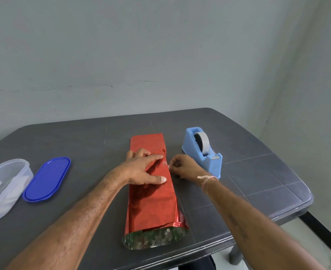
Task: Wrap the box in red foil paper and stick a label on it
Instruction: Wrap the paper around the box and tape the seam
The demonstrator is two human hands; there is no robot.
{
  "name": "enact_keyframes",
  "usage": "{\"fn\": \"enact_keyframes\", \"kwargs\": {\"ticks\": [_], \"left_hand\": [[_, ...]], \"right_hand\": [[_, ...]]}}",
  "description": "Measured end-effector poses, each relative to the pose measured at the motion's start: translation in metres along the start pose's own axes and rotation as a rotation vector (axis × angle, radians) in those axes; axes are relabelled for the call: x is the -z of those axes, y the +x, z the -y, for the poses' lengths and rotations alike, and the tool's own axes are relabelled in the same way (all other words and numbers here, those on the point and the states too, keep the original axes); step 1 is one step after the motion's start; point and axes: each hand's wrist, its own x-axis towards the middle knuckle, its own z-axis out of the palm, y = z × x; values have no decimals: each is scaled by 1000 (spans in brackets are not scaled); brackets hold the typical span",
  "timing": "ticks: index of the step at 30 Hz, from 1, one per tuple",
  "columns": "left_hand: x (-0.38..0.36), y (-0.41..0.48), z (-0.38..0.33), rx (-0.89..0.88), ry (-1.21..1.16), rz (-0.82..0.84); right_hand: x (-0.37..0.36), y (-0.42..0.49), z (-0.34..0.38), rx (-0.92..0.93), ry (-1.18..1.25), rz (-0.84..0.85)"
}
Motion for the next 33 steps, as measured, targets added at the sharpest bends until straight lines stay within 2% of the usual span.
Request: {"fn": "enact_keyframes", "kwargs": {"ticks": [3,7,10,14,19,23,33], "left_hand": [[0,0,-3,-7,-11,0],[0,-1,-3,-16,-19,-2],[0,-2,0,-12,-22,-5],[-2,0,-1,-15,-11,-8],[-2,1,1,-5,3,-13],[-1,2,4,7,4,-29],[-10,-28,7,-23,-3,-66]], "right_hand": [[3,-1,0,-15,3,-47],[18,-15,11,-95,336,76],[17,-18,25,-128,251,156],[6,-15,34,-173,178,80],[2,-22,21,-136,336,26],[-5,-38,15,-166,540,90],[-15,-74,31,-189,594,131]]}}
